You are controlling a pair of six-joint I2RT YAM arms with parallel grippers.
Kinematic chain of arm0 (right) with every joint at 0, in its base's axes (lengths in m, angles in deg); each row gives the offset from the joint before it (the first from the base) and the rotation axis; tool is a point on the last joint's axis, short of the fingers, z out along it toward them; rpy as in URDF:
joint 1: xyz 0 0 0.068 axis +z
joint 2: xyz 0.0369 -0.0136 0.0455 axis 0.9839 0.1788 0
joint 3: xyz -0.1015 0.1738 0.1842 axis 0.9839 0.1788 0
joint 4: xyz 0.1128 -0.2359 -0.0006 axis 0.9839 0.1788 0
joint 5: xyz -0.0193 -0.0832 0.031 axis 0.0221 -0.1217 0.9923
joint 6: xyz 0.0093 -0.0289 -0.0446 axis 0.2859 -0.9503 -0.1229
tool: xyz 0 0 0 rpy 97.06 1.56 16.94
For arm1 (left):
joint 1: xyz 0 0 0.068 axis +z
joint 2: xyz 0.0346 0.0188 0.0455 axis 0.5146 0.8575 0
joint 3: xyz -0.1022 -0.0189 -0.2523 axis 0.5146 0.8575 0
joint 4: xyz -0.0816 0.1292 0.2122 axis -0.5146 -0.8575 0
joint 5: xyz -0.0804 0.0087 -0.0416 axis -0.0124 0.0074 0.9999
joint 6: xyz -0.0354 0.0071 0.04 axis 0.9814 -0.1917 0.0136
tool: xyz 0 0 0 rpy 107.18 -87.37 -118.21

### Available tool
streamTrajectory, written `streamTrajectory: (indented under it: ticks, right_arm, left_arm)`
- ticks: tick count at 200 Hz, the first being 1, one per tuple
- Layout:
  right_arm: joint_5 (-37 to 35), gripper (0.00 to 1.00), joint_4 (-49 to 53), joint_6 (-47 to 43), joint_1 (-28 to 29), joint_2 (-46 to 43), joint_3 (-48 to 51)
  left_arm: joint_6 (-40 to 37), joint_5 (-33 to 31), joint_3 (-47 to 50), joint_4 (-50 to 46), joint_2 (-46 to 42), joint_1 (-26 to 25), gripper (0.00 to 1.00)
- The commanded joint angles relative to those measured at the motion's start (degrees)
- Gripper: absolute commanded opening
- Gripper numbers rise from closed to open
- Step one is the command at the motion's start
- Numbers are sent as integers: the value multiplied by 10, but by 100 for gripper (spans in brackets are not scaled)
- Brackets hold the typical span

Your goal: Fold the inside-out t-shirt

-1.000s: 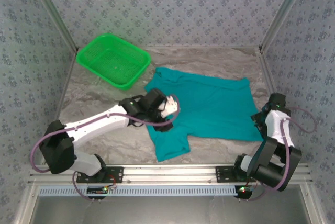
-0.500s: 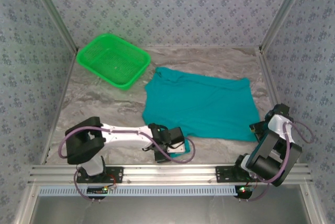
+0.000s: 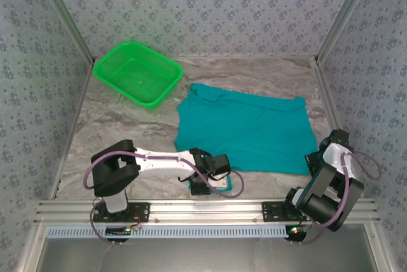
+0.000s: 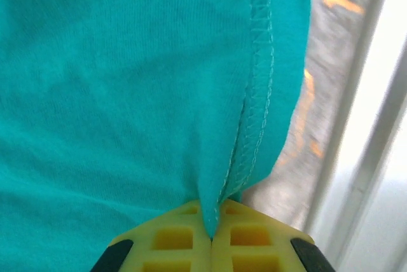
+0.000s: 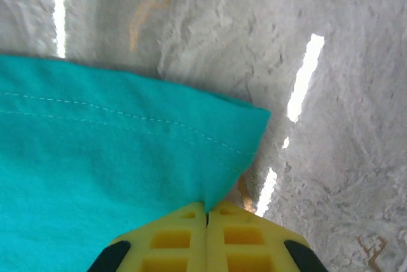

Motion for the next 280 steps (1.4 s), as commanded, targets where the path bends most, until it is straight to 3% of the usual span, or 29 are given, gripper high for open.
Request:
streamTrajectory:
  ticks: [1, 28, 53, 76, 130, 155, 164, 180, 224, 237, 245, 262, 280]
  right_arm:
    - [-52, 0, 37, 29, -12, -40, -12]
    - [-118, 0, 106, 69, -17, -108, -28]
    - [-119, 0, 106, 81, -16, -172, -29]
    - [-121, 0, 92, 93, 3, -163, -41]
    - [-176, 0, 66, 137, 90, -20, -124]
    - [-187, 0, 49, 159, 115, 62, -159]
    - [-193, 0, 42, 164, 124, 94, -172]
    - [-196, 0, 32, 163, 138, 149, -202]
    - [-168, 0, 12, 135, 158, 263, -271]
    - [-165, 1, 11, 125, 163, 286, -288]
    - [-165, 4, 18, 120, 167, 302, -301]
    - [-151, 2, 14, 95, 179, 319, -319]
    - [-148, 8, 28, 90, 192, 312, -334]
  left_arm:
    - [-40, 96, -15, -97, -57, -4, 0]
    - [-42, 203, -49, -164, -97, -6, 0]
    - [-63, 260, -87, -219, -118, -1, 0]
    - [-92, 296, -135, -242, -117, 67, 0]
    - [-258, 282, -274, -346, 19, 207, 0]
    - [-297, 270, -347, -355, 105, 260, 0]
    - [-303, 266, -380, -358, 133, 276, 7]
    - [-325, 271, -424, -356, 168, 302, 10]
    - [-331, 291, -459, -307, 210, 370, 12]
    - [-338, 286, -463, -316, 218, 375, 21]
    - [-322, 274, -454, -303, 218, 377, 29]
    - [-297, 264, -432, -281, 205, 387, 30]
    - [-214, 225, -396, -229, 162, 397, 31]
